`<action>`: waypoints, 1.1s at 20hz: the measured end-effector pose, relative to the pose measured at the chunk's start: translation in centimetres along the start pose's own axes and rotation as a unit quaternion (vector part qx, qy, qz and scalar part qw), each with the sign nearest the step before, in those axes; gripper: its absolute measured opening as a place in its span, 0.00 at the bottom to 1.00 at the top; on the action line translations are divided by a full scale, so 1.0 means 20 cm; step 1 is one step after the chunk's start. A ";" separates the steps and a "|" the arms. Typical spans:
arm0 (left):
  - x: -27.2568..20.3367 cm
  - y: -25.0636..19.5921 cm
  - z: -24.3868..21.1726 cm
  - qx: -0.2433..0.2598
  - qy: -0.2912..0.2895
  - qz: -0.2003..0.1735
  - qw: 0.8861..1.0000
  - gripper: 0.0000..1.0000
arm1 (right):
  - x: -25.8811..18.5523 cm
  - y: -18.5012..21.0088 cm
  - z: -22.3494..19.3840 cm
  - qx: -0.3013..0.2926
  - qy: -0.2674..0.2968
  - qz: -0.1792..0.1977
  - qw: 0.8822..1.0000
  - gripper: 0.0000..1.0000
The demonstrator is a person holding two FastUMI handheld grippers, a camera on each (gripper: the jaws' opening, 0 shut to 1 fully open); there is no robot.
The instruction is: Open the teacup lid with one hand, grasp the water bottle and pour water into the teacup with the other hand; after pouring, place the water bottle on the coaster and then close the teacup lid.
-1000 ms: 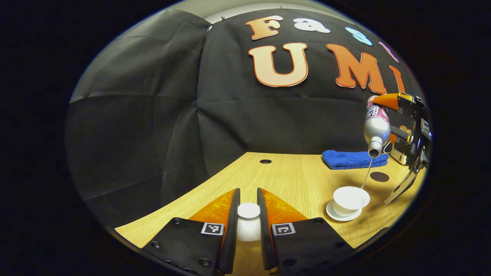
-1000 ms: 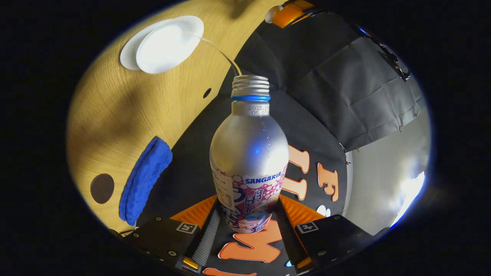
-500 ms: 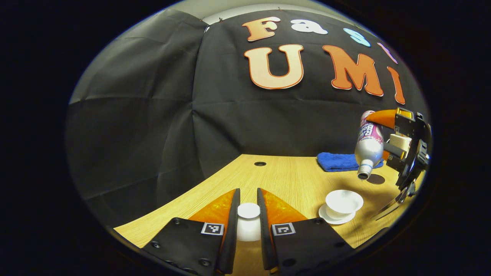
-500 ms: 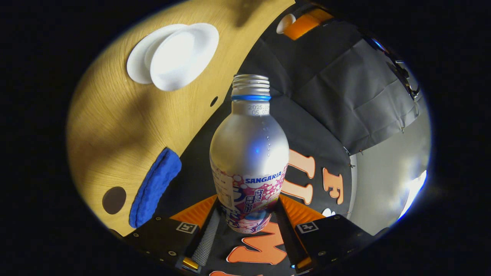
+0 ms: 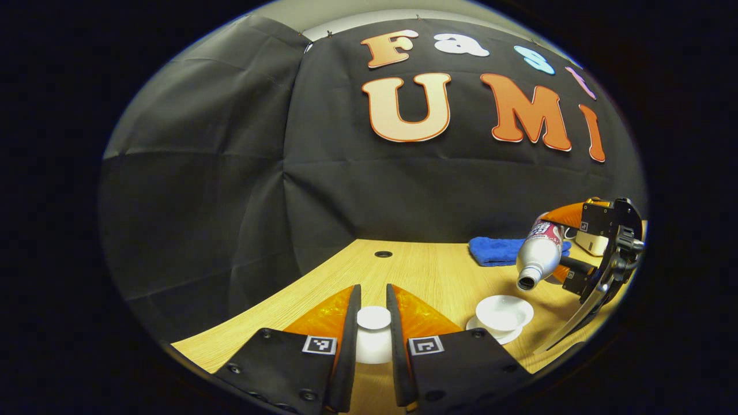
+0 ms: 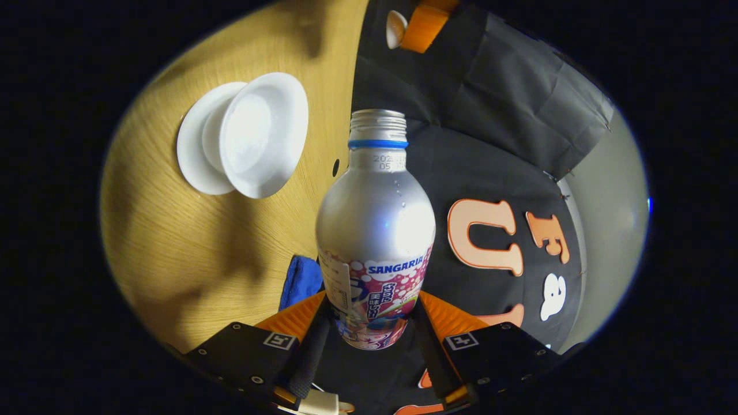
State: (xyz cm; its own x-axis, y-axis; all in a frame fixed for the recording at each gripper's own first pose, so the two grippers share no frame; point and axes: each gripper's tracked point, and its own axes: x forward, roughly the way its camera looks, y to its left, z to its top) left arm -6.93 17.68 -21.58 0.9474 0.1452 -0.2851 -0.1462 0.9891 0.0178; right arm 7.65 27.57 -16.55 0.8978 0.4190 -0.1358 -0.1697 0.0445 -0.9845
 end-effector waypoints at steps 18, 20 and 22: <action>0.09 -0.67 0.17 0.005 -0.032 -0.127 0.991 0.31 | -0.21 0.00 -0.54 0.443 0.135 0.037 0.886 0.79; 0.10 -0.72 0.15 0.005 -0.028 -0.135 0.990 0.31 | -0.21 0.01 -0.60 0.473 0.143 0.032 0.869 0.80; 0.11 -0.78 0.12 0.004 -0.021 -0.143 0.989 0.31 | -0.24 0.00 -0.67 0.507 0.150 0.027 0.848 0.79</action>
State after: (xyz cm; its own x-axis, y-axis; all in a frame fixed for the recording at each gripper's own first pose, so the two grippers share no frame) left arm -1.91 2.67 -20.21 0.9607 -0.1402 -0.2395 0.1319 0.9900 -0.0504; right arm 8.88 13.43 -17.32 0.9149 0.2027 -0.3490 -0.3396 0.8541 -0.3941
